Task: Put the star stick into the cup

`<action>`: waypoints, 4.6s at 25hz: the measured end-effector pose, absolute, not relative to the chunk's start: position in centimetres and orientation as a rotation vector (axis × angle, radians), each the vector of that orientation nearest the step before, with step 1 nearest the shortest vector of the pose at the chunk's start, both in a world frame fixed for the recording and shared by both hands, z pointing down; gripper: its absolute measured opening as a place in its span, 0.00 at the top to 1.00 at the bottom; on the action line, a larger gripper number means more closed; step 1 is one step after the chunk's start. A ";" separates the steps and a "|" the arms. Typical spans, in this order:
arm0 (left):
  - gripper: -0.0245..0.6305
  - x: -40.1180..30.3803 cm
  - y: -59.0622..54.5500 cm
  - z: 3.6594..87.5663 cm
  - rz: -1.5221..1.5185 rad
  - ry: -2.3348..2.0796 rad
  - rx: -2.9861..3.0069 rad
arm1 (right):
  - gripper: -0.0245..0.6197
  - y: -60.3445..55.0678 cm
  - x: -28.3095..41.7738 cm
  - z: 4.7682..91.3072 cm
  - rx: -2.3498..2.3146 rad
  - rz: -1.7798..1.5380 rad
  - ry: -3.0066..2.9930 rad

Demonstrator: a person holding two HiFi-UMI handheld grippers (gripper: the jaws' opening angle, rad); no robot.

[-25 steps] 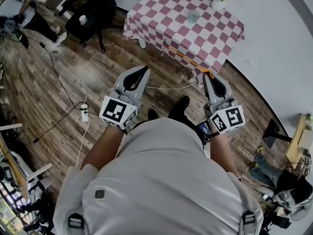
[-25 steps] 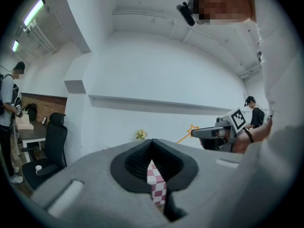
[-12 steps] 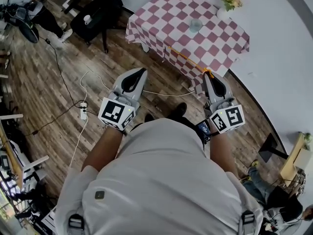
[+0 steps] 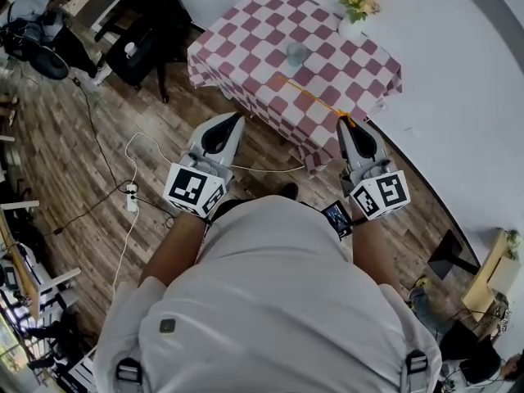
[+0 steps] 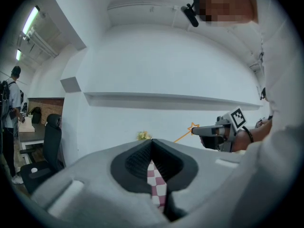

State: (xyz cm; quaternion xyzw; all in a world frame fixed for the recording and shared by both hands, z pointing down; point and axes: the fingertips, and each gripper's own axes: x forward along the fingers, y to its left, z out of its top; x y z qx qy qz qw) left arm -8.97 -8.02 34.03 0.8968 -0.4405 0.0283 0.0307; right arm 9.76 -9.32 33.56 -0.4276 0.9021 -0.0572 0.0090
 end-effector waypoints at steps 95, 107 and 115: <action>0.96 -6.1 -42.1 50.6 0.355 -0.899 2.540 | 0.91 -39.2 9.7 55.9 -1.652 -0.844 3.013; 0.96 -5.5 -41.3 51.0 0.366 -0.875 2.540 | 0.88 -38.8 10.1 56.2 -1.686 -0.850 2.985; 0.96 -4.9 -39.7 50.6 0.365 -0.884 2.550 | 0.86 -37.3 10.8 55.6 -1.687 -0.821 2.984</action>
